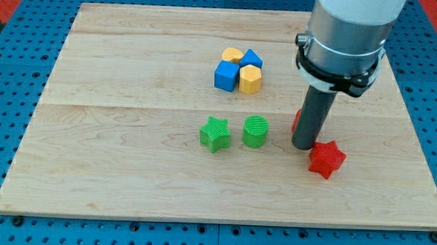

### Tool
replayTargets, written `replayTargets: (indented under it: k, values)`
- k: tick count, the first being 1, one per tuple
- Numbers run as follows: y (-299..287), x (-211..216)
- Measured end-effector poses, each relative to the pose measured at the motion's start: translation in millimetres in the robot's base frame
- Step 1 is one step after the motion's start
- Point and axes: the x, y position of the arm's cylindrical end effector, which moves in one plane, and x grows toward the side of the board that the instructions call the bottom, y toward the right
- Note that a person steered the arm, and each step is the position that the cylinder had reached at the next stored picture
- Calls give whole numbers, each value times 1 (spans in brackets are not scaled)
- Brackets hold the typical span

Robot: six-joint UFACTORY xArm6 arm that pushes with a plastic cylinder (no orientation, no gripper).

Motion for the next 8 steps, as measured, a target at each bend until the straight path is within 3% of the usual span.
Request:
replayTargets:
  k: [2,4,5,8]
  values:
    - [19,32]
    - [-88,32]
    - [-99,-7]
    - [-2,-36]
